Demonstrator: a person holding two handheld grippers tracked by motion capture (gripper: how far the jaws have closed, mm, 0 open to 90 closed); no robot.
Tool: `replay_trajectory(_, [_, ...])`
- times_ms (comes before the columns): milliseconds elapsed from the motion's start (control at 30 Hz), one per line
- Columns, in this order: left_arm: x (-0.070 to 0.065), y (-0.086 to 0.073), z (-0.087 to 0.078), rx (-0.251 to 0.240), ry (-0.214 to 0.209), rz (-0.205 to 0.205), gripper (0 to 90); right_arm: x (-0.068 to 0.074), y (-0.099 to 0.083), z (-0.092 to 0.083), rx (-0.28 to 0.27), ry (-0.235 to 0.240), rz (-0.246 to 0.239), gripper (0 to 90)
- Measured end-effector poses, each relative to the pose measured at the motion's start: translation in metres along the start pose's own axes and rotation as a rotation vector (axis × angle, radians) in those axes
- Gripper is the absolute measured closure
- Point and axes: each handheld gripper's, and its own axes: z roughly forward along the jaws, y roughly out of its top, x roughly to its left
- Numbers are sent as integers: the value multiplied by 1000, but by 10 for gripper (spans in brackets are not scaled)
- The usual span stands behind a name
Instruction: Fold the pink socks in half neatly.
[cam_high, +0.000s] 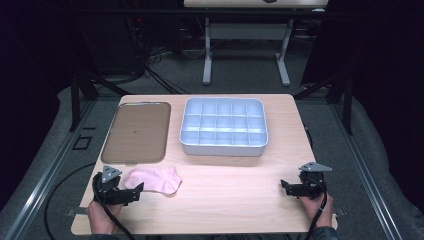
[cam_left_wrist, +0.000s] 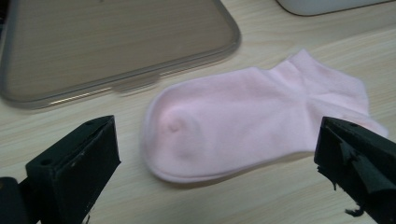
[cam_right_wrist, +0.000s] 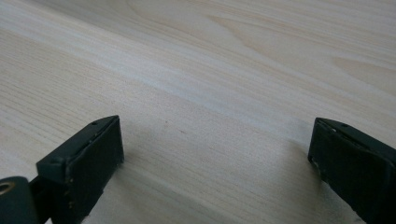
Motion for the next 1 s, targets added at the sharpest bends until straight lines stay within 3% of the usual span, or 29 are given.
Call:
replay_trajectory(100, [-6,2,6,7,-22,0,2,0,0,0,1,1,0,25])
replay_trajectory(167, [-16,5,16,31,-66,2,3,0,0,0,1,0,1,26])
replay_trajectory(367, [-29,10,34,76,-98,31,45,0,0,0,-3,-1,-1,27])
replay_trajectory(700, [-28,6,44,129,-52,17,160,0,0,0,-3,-2,-1,28])
replay_trajectory(833, [-30,4,50,165,-38,40,227,0,0,0,-7,1,-1,35])
replay_trajectory(1000, [-33,3,49,164,-11,42,299,0,0,0,-4,1,-3,35])
